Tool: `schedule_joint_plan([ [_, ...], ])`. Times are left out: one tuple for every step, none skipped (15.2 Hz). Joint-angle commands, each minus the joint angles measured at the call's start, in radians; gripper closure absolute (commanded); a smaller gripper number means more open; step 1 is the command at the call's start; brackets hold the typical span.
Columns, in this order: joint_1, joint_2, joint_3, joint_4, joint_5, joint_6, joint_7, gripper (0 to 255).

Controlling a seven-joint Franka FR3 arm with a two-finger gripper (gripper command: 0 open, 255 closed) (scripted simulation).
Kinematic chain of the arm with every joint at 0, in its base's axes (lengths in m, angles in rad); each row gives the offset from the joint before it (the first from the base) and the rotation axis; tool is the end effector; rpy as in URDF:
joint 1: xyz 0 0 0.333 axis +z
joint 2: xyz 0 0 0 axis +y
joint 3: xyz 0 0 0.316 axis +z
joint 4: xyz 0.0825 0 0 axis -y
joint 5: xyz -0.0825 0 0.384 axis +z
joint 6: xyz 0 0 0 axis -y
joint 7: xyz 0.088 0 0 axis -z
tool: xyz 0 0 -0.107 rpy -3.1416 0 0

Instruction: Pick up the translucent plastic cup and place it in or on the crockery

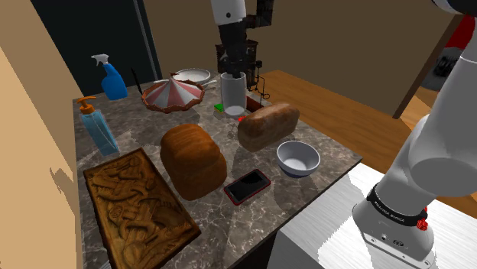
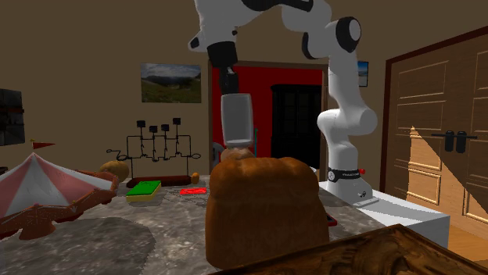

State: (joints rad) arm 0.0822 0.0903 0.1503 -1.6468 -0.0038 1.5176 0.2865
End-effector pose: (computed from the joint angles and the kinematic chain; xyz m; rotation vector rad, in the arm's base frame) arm 0.5510 0.1269 0.5350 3.0763 -0.0814 -0.3301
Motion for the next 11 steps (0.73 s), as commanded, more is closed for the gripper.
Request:
schedule_joint_plan([
  [-0.007,-0.088,-0.004,-0.102,0.011,0.016,-0.013,255],
  [-0.010,-0.130,-0.007,-0.147,0.015,0.020,-0.020,255],
  [-0.013,-0.171,-0.010,-0.190,0.019,0.022,-0.026,255],
  [-0.015,-0.212,-0.013,-0.232,0.023,0.023,-0.033,255],
  [-0.016,-0.252,-0.017,-0.272,0.027,0.023,-0.040,255],
  [-0.018,-0.293,-0.021,-0.310,0.030,0.021,-0.047,255],
  [-0.019,-0.333,-0.025,-0.347,0.032,0.018,-0.054,255],
  [-0.020,-0.373,-0.029,-0.382,0.035,0.014,-0.061,255],
  [-0.021,-0.412,-0.034,-0.416,0.036,0.008,-0.067,255],
  [-0.021,-0.452,-0.038,-0.449,0.038,0.001,-0.074,255],
  [-0.022,-0.492,-0.043,-0.480,0.038,-0.007,-0.080,255],
])
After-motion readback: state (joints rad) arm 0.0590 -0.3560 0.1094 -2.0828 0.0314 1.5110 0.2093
